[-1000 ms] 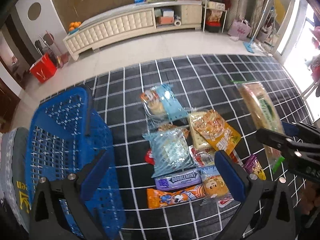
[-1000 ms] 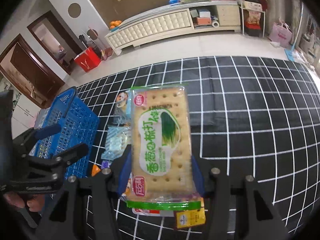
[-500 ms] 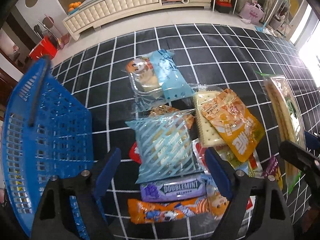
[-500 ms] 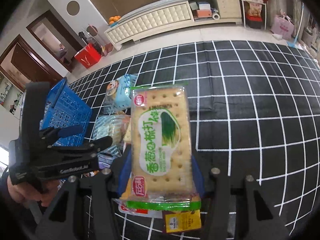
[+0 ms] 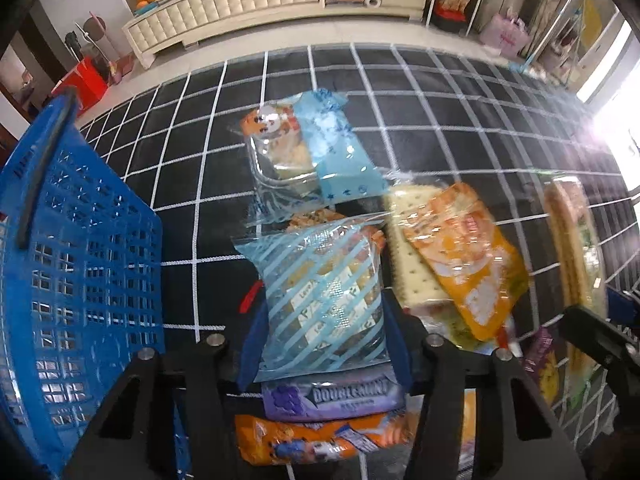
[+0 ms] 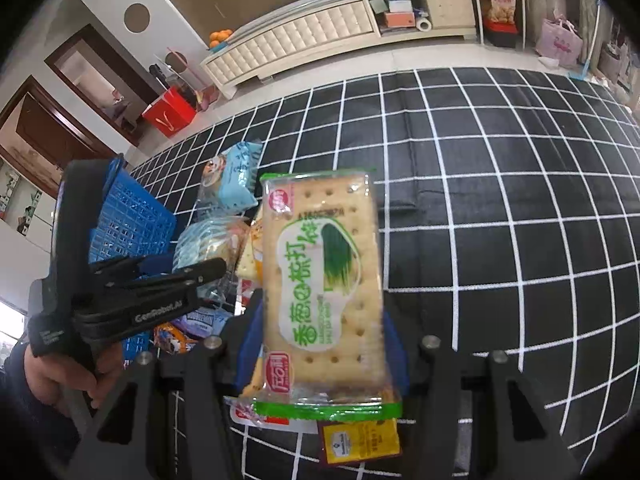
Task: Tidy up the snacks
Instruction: 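Lift the cracker pack with the right gripper while the left gripper grasps the blue-striped bread bag, then carry both packs over the blue basket and release the cracker pack from the right gripper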
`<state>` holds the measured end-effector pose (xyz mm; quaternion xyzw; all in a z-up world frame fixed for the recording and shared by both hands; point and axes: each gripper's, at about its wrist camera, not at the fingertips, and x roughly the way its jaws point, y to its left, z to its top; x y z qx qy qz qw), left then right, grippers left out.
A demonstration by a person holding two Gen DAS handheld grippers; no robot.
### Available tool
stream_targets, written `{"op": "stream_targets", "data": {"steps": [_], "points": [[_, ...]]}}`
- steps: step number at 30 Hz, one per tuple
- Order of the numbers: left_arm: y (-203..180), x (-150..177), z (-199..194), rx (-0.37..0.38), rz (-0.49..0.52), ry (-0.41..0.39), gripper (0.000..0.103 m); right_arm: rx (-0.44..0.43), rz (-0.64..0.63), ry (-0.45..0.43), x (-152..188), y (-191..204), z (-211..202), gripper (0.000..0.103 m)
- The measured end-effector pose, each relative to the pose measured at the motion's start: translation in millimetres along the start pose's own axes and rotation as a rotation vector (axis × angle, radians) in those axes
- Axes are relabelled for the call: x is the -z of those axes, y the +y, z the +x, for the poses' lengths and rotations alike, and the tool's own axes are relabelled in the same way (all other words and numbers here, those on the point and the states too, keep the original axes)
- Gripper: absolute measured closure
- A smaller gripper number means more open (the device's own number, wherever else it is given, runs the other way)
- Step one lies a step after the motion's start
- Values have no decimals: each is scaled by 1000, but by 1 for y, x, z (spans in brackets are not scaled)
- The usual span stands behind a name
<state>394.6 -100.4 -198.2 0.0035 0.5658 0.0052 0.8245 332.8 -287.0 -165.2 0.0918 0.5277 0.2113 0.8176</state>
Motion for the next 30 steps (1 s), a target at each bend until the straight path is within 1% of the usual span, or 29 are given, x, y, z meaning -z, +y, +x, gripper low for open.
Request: {"op": "stream_targets", "data": {"steps": [4,7,9,10,13,16,21,24,26,30], "points": [[-4,10,-29,8,20,-62,52,19,-26,-20,-1,14,-18,45],[-3,17,-55,32,25,-106,52,34,-46,-45,-3,27,-34,45],[1,24,-77,49,24,-140,52,41,-58,-60,-4,37,-45,45],[6,26,-85,46,25,-154,52,43,-65,-65,-4,42,-49,45],[16,36,-123,29,41,-232,52,52,-100,-99,-3,65,-68,45],[26,42,-149,50,36,-275,52,48,-125,-119,-2,86,-80,45],[56,56,-191,58,9,-337,52,31,-170,-159,-3,129,-99,45],[75,65,-210,59,0,-362,52,29,-202,-173,-4,151,-101,45],[90,69,-219,51,-9,-376,52,22,-223,-179,-5,169,-102,45],[117,77,-232,48,-25,-394,52,11,-257,-188,-5,191,-100,45]]}}
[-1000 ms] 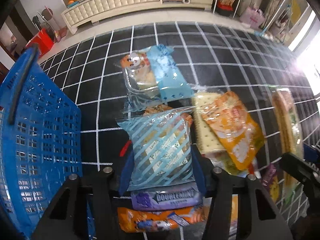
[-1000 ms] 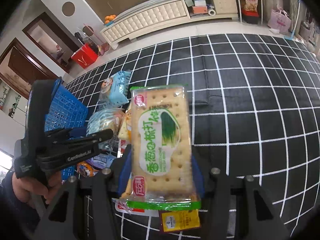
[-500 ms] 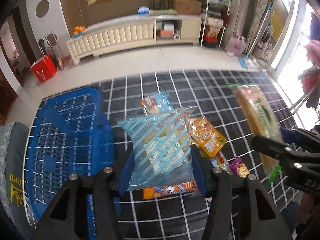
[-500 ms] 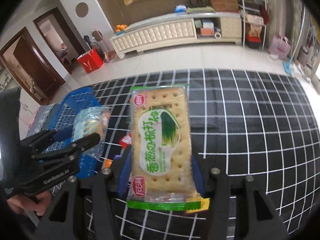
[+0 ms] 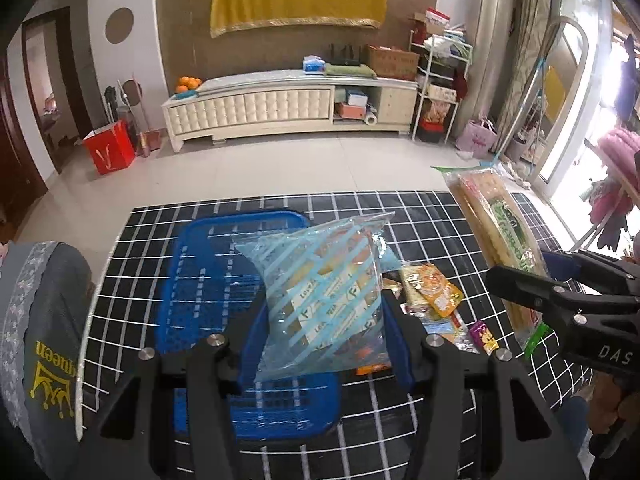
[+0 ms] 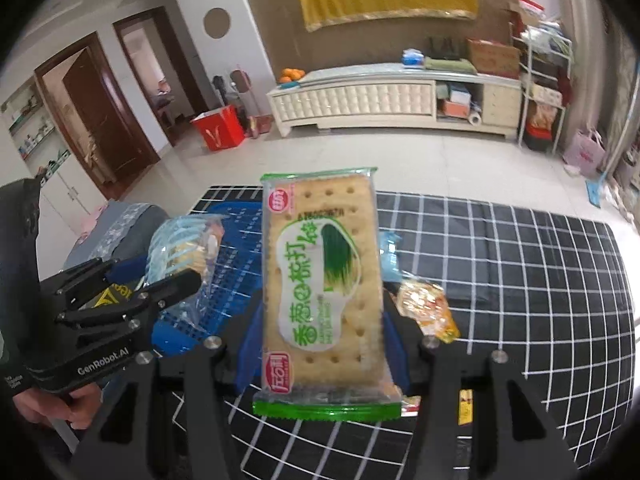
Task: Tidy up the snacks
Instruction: 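Carry both packs over the blue basket and release the cracker pack from the right gripper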
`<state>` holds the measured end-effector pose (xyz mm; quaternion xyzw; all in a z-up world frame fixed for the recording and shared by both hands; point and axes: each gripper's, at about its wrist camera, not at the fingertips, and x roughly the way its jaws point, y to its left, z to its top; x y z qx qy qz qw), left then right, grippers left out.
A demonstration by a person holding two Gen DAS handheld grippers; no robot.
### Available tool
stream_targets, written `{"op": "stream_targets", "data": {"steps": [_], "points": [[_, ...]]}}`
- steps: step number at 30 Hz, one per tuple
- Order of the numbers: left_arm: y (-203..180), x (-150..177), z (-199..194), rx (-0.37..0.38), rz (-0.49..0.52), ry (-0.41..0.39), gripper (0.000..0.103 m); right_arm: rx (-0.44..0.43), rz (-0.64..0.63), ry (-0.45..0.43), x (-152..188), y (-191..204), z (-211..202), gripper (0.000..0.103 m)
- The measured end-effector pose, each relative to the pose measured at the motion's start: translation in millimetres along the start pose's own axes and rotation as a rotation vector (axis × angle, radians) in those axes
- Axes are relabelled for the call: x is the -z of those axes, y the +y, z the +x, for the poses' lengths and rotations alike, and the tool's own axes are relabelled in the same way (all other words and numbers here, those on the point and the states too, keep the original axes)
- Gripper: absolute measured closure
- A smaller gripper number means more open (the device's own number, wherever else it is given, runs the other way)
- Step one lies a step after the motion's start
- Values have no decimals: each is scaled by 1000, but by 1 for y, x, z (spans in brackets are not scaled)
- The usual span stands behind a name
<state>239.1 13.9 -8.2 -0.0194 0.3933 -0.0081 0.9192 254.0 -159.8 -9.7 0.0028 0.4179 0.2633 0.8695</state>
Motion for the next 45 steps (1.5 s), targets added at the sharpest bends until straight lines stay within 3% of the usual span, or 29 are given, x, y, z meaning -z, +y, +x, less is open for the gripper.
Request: {"op": "stream_targets", "data": {"steps": [6,11,26,35,45], "points": [[41,4,-29,-17,8,-34,52,-21,-45,7,-4,35,13,45],[70,3,-30,-28,13,-39,52,-41,-64,31,-9,55,36,45],[121,-6,52,6,28,56,52,-19,-103,143,-29,92,126,45],[137,-9,99,34,-14,125,52,-10,-121,212,-41,91,168,45],[136,-18,108,33,0,134,50,-2,-114,245,-45,88,182,45]]}}
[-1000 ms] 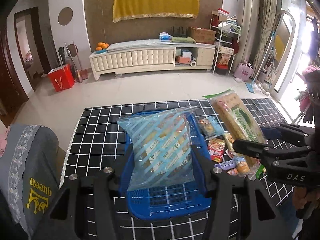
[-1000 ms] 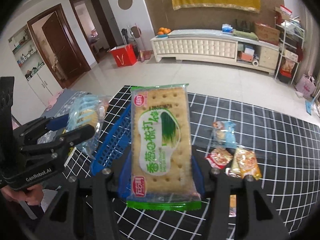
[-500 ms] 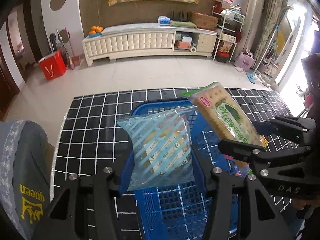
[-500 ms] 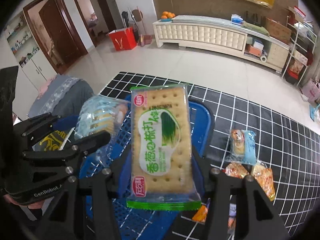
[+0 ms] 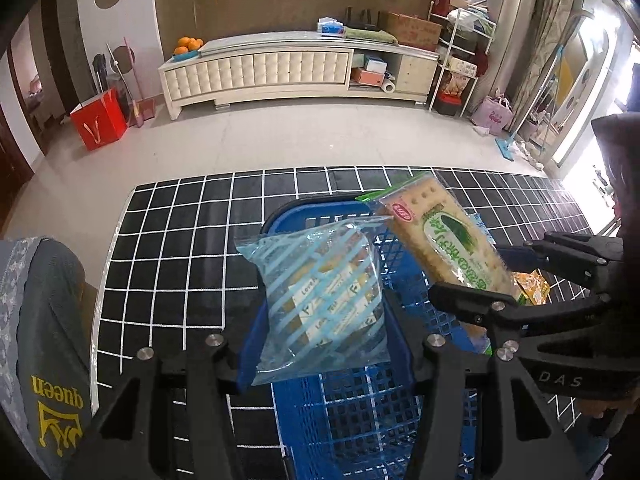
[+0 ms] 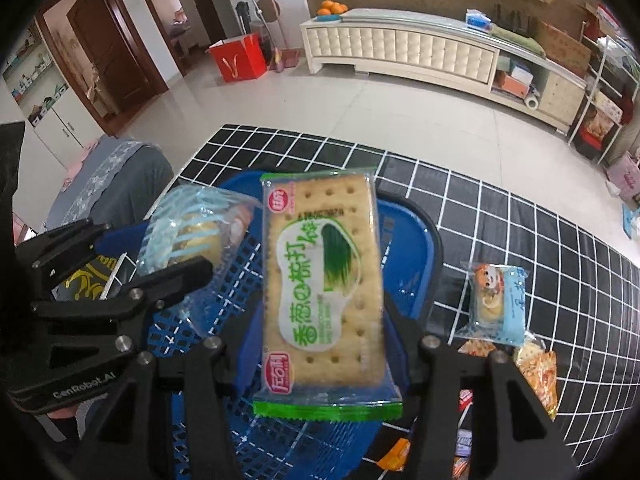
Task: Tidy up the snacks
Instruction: 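Carry both packs over the blue basket and release the cracker pack from the right gripper, then move the right gripper back toward the snack pile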
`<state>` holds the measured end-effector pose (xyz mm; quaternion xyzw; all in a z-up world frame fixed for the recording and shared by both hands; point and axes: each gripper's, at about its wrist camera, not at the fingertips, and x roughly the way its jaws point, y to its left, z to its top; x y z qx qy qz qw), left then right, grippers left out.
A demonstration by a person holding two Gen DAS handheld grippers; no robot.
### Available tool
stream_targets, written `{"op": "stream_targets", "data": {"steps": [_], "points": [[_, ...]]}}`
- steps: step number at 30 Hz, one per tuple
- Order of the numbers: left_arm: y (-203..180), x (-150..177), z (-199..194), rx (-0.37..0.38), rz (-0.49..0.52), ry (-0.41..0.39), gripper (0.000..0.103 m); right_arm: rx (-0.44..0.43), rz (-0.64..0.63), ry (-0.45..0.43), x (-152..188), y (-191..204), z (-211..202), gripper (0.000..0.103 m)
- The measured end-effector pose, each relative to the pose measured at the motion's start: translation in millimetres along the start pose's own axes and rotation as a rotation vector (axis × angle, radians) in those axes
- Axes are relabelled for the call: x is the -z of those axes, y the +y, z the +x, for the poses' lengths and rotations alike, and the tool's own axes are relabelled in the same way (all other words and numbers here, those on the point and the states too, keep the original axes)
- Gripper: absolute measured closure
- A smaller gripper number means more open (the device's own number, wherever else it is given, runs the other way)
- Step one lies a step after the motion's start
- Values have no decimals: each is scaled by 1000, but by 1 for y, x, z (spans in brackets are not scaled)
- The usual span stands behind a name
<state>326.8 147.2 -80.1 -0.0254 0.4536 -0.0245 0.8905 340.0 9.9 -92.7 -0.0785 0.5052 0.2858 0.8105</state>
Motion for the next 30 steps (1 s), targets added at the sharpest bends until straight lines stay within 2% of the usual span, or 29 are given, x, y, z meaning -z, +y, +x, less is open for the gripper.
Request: {"op": "stream_targets", "data": {"steps": [2,5,6,7,9,12,19,23,30], "points": [[-1,0,1,-1,3,6,50,-4,15,6,1,-2,0,45],[-4,1,-1,-6,17,6,44,-5,22,2,1,-4,-2,43],[-2,2,-2,-9,18,-1,37,-3,26,-1,0,-5,-3,40],[-2,2,-4,-12,17,-7,36,-5,30,-4,0,-7,-4,36],[0,3,-11,-7,14,-17,31,-7,34,-17,-1,-11,-10,22],[1,1,-23,-14,2,-36,29,-19,39,-48,1,-15,-25,15],[-18,5,-59,-22,17,-79,25,52,3,-90,21,-22,-74,15],[-43,11,-78,-1,46,-99,23,91,28,-101,38,-37,-105,15],[-94,26,-89,53,110,-106,23,155,89,-116,75,-72,-146,15]]}}
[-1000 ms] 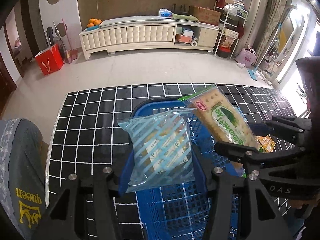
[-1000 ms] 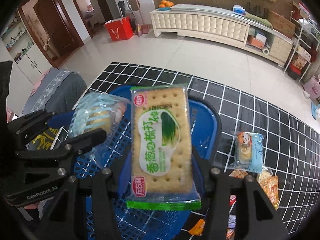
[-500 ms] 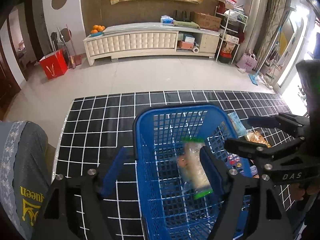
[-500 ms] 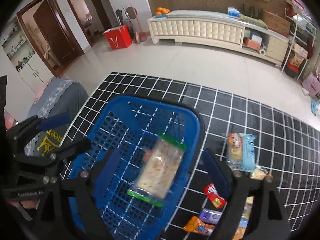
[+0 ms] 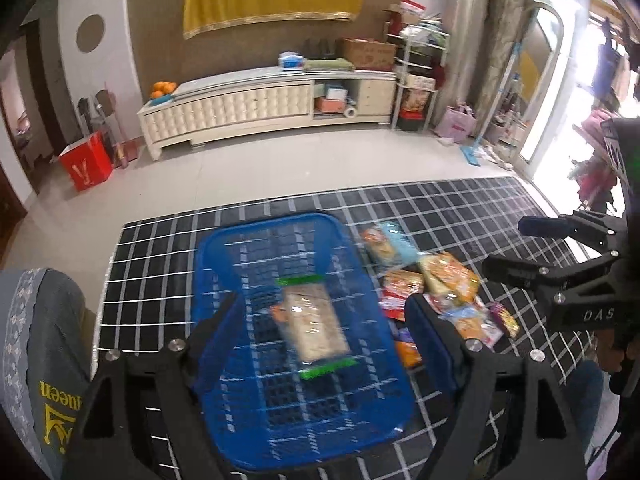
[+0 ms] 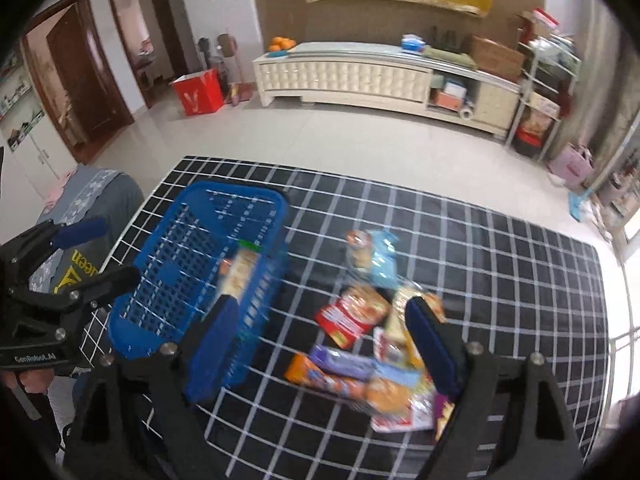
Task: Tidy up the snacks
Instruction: 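Move the right gripper back toward the snack pile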
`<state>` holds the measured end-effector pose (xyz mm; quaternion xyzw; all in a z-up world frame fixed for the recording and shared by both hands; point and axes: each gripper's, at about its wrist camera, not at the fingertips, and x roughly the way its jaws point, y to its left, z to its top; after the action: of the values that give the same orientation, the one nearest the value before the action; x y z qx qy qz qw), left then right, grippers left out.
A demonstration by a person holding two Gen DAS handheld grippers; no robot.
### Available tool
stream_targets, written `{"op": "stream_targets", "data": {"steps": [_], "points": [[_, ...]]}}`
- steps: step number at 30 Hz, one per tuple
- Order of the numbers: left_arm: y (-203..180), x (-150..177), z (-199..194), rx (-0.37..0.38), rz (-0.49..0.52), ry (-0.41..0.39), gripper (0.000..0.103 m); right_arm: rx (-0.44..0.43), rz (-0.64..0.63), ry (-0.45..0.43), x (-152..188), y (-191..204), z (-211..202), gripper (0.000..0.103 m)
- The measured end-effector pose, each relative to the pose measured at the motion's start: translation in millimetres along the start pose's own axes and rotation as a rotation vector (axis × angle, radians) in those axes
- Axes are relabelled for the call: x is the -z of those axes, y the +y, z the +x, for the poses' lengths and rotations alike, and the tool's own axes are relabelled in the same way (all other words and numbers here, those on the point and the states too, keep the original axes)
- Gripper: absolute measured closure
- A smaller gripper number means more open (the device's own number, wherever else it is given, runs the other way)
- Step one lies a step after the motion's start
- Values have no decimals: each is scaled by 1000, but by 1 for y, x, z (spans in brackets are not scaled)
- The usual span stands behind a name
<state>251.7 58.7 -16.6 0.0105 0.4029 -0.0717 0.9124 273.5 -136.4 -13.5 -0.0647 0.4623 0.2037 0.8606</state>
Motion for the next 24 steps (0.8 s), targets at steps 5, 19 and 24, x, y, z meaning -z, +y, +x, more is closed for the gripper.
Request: {"op": "stream_targets", "data": {"steps": [5,19,24], "points": [[-42,6,5,40,53,19,23,27,51,7,24,-29,-15,15],[-139,28,58,146,118,144,23,64,236,42,99,-101,-8,15],[-164,42,91,155,129,214,23,76,284,63,122,-125,8,15]]}}
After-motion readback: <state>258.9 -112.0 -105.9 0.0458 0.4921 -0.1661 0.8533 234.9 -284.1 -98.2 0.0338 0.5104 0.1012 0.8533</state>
